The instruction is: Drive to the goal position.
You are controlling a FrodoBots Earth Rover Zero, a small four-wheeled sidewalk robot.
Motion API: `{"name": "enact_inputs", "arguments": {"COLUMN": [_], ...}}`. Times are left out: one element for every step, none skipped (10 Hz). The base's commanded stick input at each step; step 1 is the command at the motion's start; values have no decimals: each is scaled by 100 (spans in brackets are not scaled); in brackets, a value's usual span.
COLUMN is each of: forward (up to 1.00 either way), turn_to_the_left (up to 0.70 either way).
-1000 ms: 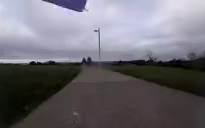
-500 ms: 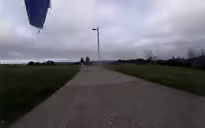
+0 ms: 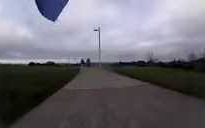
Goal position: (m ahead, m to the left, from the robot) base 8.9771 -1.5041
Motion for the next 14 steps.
{"name": "enact_inputs", "arguments": {"forward": [85, 85, 85, 85, 85, 85, 85, 85, 85, 85, 85, 85, 85, 85], "turn_to_the_left": [16, 6, 0, 0, 0, 0, 0, 0, 0, 0, 0, 0, 0, 0]}}
